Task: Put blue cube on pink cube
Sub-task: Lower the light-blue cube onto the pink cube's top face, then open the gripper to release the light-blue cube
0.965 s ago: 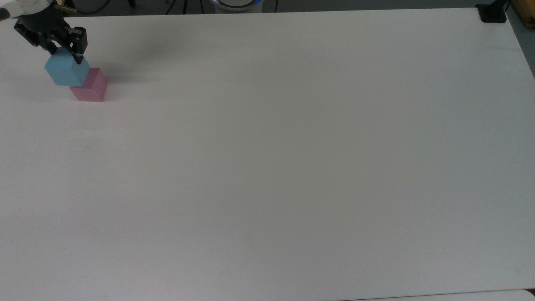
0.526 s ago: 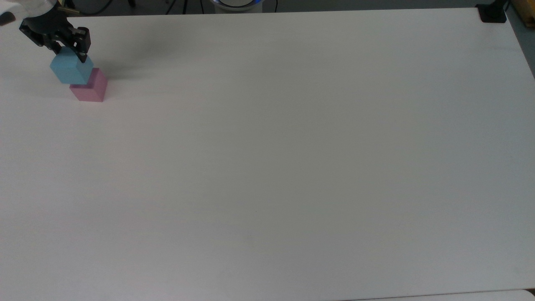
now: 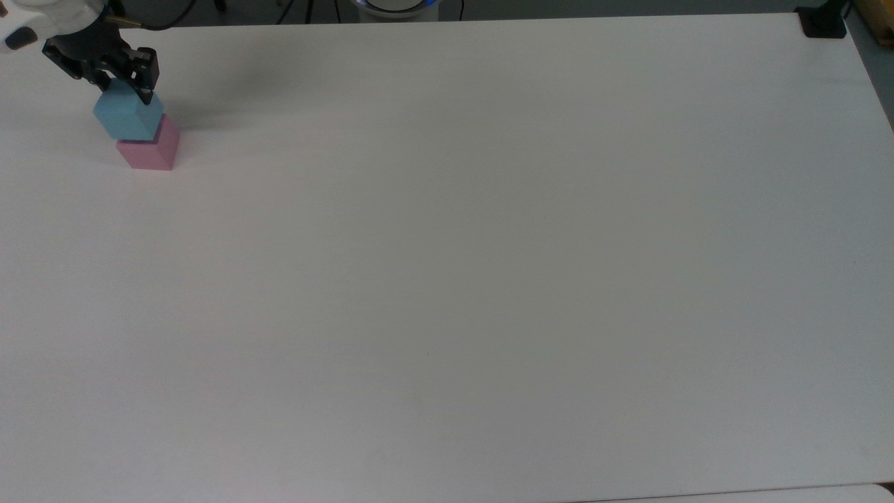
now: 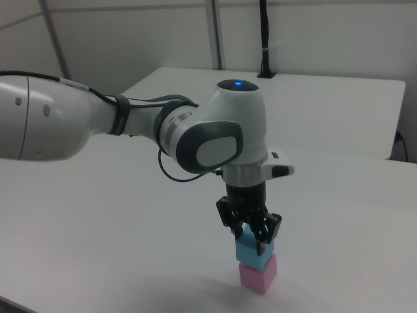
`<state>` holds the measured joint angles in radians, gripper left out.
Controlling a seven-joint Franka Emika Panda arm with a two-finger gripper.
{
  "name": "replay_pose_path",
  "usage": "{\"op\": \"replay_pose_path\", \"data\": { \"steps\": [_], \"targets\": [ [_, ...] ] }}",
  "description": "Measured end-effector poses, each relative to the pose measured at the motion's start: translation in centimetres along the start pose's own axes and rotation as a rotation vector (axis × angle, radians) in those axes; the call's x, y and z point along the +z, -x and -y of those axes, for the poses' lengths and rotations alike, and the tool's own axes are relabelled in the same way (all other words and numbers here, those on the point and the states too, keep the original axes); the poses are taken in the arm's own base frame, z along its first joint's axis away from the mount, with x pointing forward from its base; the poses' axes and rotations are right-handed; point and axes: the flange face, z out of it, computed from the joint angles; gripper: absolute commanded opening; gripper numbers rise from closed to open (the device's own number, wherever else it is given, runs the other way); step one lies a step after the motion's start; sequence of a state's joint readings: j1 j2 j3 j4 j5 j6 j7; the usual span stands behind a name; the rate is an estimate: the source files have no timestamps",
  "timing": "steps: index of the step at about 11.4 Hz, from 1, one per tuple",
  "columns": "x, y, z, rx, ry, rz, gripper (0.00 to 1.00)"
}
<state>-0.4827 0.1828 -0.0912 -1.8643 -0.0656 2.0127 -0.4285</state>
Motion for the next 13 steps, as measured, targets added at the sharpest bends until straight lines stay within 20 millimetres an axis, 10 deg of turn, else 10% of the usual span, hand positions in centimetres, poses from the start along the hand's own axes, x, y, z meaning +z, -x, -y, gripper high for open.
{"op": "replay_pose_path", "data": {
  "steps": [6,13],
  "targets": [
    [0.1,0.0,0.0,0.000,0.003,-0.005,0.93],
    [-1.7,0.4,-0.5,0.010,0.016,-0.039,1.00]
  ]
}}
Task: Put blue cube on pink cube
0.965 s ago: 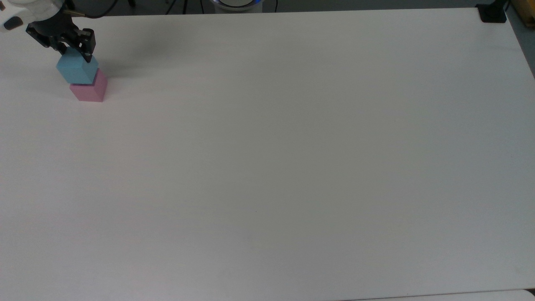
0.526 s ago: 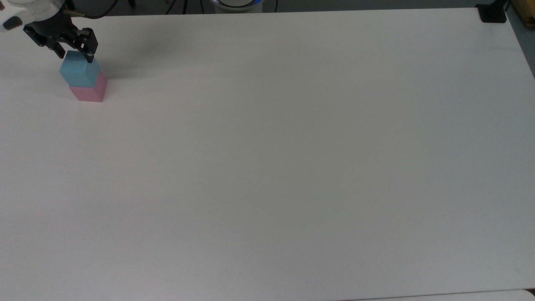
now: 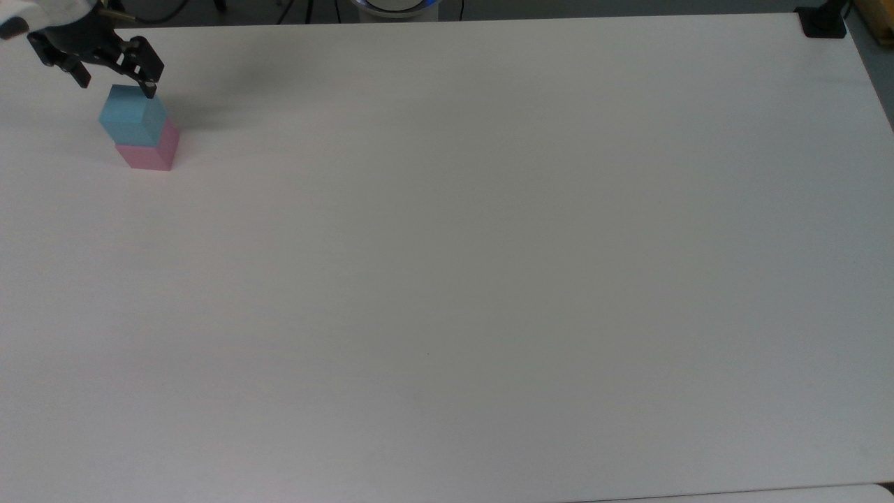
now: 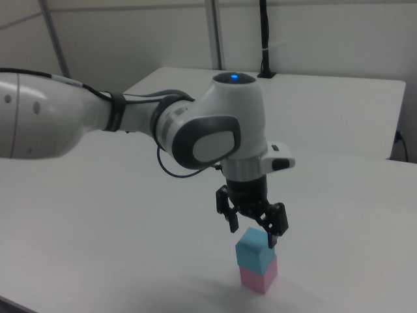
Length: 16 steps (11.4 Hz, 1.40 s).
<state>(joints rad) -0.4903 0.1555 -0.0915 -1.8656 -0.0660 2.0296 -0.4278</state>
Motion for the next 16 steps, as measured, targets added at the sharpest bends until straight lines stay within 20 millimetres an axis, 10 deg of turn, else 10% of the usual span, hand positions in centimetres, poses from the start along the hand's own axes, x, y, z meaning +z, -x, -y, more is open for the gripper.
{"op": "replay_pose_path", "data": {
  "steps": [2,5,8,12,16],
  "targets": [
    [-3.8,1.0,0.4,0.016,-0.034,0.000,1.00],
    [-14.9,2.7,3.1,0.147,-0.194,-0.052,1.00],
    [-22.0,2.8,11.5,0.122,-0.216,-0.083,1.00],
    [-22.6,0.7,24.5,-0.072,-0.155,-0.063,1.00],
    [-19.8,-2.0,30.0,-0.173,-0.094,-0.065,1.00]
  ]
}}
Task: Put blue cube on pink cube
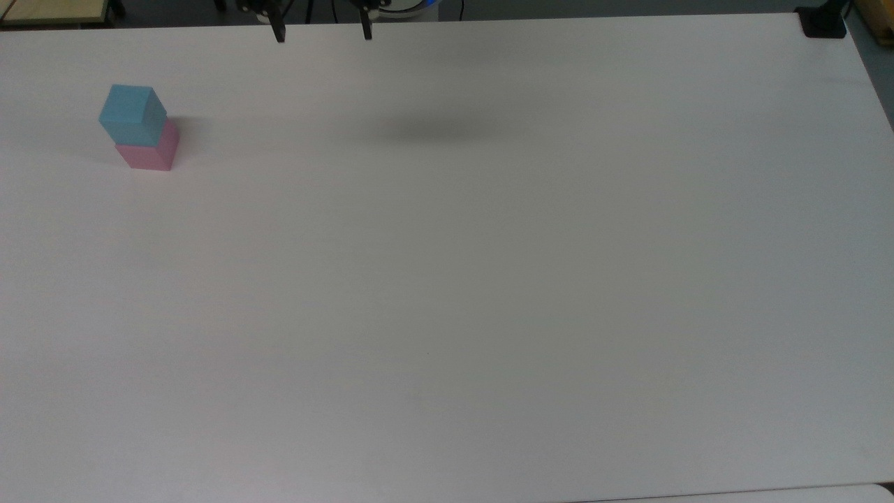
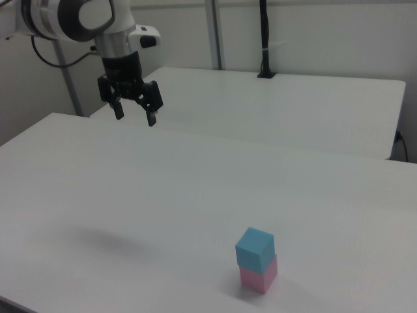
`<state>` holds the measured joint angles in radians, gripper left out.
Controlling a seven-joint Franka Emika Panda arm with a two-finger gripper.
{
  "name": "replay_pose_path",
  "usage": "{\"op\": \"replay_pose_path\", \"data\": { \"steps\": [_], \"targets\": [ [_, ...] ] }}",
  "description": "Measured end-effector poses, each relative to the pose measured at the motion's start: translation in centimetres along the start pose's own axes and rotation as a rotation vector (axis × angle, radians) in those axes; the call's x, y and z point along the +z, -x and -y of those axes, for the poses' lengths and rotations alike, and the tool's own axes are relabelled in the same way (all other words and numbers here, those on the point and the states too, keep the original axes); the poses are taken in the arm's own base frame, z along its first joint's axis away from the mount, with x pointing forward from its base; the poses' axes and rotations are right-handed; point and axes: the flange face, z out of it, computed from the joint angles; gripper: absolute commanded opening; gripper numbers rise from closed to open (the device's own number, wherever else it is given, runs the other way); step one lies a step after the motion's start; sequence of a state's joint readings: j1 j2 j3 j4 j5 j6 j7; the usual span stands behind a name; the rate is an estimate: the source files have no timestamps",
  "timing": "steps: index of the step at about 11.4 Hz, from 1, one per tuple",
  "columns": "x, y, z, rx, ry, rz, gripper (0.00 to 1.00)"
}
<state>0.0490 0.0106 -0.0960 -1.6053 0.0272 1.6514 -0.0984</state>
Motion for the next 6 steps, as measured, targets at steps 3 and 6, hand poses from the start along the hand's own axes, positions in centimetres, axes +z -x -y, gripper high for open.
{"op": "replay_pose_path", "data": {
  "steps": [3,6],
  "targets": [
    [1.3,-0.6,1.5,-0.041,0.047,0.025,1.00],
    [1.3,-1.4,1.0,-0.040,0.054,-0.028,1.00]
  ]
}}
